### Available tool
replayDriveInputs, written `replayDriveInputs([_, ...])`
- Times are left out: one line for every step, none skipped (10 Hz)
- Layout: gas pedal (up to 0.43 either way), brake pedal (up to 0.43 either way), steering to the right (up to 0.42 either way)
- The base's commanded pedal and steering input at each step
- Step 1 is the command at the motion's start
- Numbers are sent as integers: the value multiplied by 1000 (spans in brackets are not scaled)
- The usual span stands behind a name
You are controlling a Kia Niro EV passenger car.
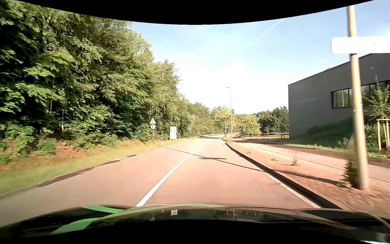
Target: Follow the waypoints while adhering to traffic rules and regulations
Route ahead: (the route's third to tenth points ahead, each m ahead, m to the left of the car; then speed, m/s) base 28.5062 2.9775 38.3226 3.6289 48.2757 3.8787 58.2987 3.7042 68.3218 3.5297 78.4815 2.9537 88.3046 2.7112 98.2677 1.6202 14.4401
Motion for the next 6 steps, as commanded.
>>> replayDriveInputs([118, 0, 4])
replayDriveInputs([118, 0, 4])
replayDriveInputs([118, 0, 5])
replayDriveInputs([118, 0, 5])
replayDriveInputs([118, 0, 5])
replayDriveInputs([118, 0, 5])
